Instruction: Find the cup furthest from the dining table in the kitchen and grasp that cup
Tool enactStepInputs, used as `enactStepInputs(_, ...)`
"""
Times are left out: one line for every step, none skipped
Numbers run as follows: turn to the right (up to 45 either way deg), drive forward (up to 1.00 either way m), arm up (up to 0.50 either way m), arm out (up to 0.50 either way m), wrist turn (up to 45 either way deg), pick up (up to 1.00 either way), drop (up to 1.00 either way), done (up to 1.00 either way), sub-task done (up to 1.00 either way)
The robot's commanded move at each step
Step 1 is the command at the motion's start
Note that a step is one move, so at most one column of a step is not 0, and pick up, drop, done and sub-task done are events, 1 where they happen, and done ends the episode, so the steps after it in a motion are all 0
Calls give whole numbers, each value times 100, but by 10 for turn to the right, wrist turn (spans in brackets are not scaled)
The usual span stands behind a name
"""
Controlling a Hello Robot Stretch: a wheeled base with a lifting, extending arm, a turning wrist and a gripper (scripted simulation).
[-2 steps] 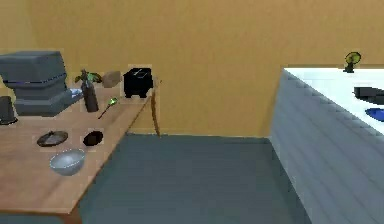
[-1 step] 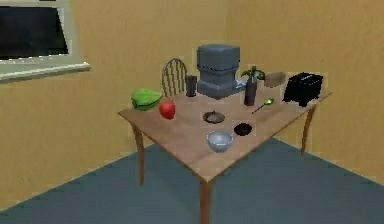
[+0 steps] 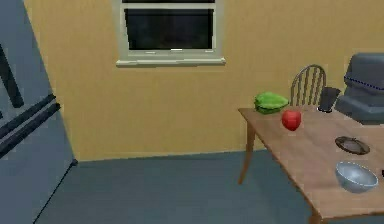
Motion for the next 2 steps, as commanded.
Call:
enactStepInputs(0,100,0,0,0,0,0,0,0)
enactStepInputs(-90,0,0,0,0,0,0,0,0)
